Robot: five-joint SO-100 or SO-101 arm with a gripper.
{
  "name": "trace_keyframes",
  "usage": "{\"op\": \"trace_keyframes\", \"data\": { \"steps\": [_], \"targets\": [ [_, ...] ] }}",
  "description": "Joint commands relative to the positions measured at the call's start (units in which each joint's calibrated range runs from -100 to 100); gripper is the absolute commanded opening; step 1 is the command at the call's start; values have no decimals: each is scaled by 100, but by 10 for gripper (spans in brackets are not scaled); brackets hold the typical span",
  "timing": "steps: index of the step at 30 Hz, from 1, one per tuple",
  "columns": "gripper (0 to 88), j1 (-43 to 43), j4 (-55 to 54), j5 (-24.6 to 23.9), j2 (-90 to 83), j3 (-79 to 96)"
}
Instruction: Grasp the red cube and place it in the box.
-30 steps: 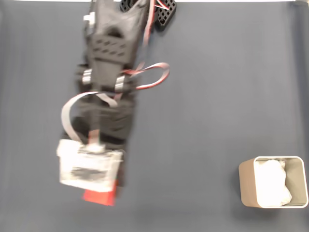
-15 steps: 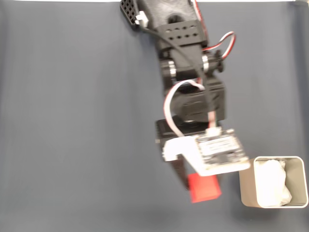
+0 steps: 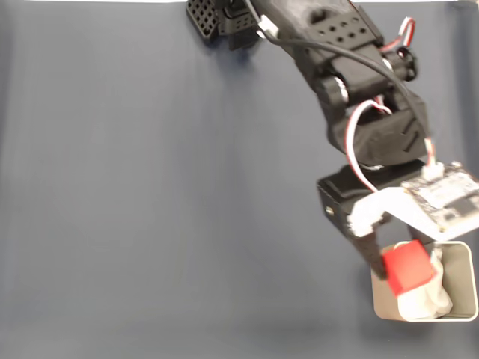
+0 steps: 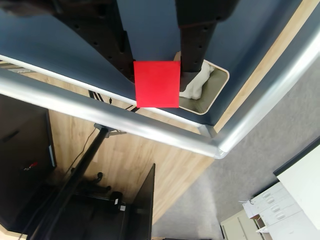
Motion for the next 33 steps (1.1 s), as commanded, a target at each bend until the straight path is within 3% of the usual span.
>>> {"op": "trace_keyframes", "data": {
  "steps": [1,33],
  "targets": [
    [0,-203,-58,44,63,-532],
    [0,-608,-90,-49,1597,-1682]
  ]
}}
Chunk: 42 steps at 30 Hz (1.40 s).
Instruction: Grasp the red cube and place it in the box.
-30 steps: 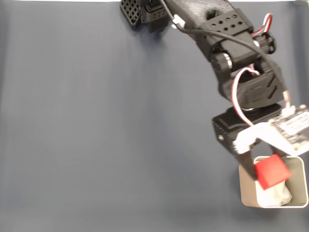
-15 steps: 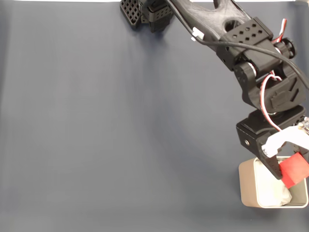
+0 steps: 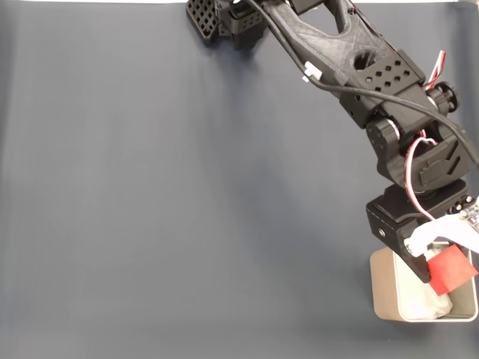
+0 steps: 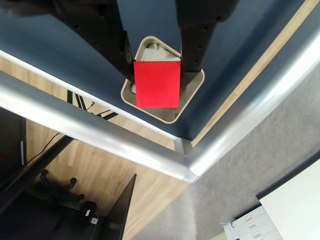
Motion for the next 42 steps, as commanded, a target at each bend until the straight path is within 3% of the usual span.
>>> {"op": "trace_keyframes", "data": {
  "steps": [1,42],
  "targets": [
    [0,-36,-107,-63,-10,-389],
    [0,35,-238,-20,449,-635]
  ]
}}
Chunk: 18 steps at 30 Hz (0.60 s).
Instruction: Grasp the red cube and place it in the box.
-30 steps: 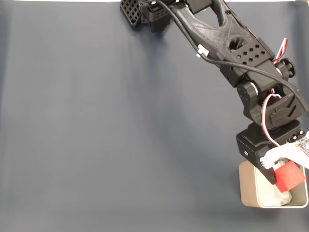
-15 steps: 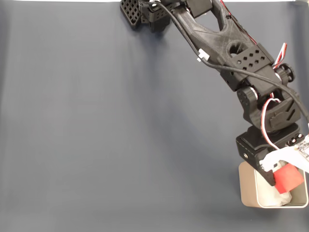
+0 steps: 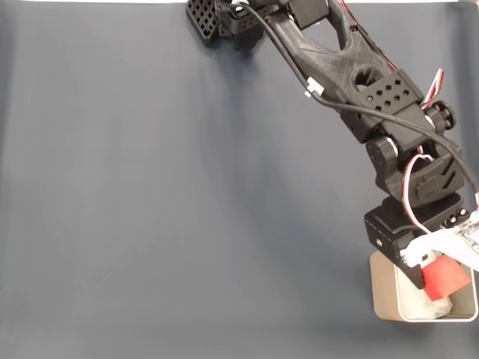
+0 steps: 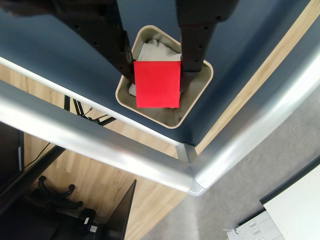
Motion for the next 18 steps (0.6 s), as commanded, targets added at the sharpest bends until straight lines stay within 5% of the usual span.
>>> {"op": "trace_keyframes", "data": {
  "steps": [1,8,13,18],
  "targets": [
    [0,20,-126,5,-46,-418],
    [14,20,-126,10,6,-500],
    [307,34,-282,-78,-2,-509],
    [410,41,-340,-68,-2,-509]
  ]
}}
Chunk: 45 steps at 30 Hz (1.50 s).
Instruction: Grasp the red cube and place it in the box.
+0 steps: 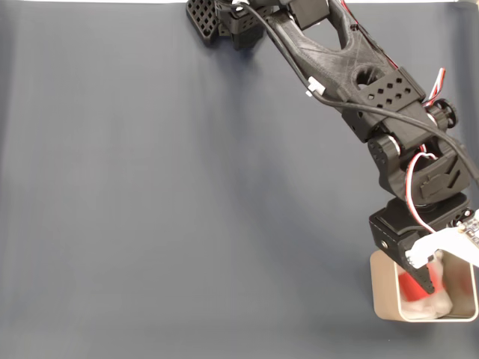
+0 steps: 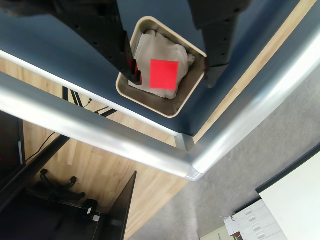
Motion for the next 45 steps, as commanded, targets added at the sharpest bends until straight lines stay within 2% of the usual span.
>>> {"op": "trace_keyframes", "data": {
  "steps": [1,9,33,37,39,41,42,45],
  "targets": [
    [419,56,-165,-29,-54,-347],
    [472,70,-198,20,-54,-337],
    [465,106,-214,20,-63,-319],
    [350,141,-206,-39,-193,-301],
    [204,184,-247,-137,-306,-274],
    [100,255,-263,-190,-470,-191],
    [0,553,-395,-176,-1025,383],
    [0,809,-534,-151,-1484,885]
  ]
}}
